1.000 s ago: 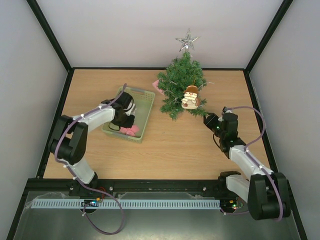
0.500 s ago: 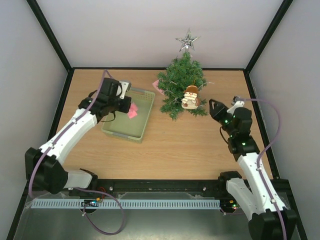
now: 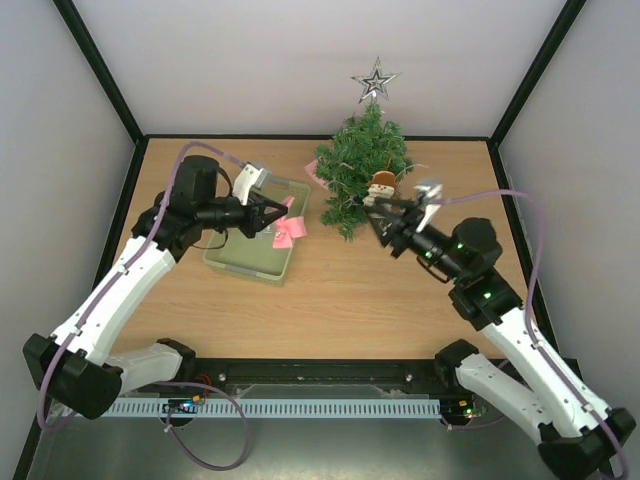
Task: Decorate the small christmas tree
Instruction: Pick up the decoration item from the storage box.
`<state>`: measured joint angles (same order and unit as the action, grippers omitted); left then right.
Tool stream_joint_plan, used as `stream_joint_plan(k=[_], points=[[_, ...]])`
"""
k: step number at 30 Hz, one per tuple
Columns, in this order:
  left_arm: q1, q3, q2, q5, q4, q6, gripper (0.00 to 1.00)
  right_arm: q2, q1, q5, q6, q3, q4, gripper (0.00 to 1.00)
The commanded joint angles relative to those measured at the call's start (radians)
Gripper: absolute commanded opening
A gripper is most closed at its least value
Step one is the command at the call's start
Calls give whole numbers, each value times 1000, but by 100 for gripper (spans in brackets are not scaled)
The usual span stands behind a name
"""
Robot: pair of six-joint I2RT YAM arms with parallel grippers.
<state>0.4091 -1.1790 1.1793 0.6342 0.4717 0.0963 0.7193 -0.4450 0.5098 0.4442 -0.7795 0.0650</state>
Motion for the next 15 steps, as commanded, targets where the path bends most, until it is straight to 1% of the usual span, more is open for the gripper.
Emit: stream_joint_plan(k=[1,2,4,6,8,12,15], points=[[4,35,-45,222,-59,57,2,-13,-226,0,-333,52,96,40],[4,42,-48,254,-77,81,2,-23,-287,-26,-410,84,133,40],[4,51,-53,277,-105,135,2,-23,-344,-52,-552,130,200,39],[4,64,-60,280,-127,172,2,-1,-389,-90,-656,149,235,39],[4,74,-69,266,-134,188,2,28,-441,-143,-801,156,237,43],[4,81,-71,229,-116,199,2,89,-557,-262,-1101,152,233,54],[4,85,-67,209,-109,213,2,145,-613,-330,-1255,110,208,54]])
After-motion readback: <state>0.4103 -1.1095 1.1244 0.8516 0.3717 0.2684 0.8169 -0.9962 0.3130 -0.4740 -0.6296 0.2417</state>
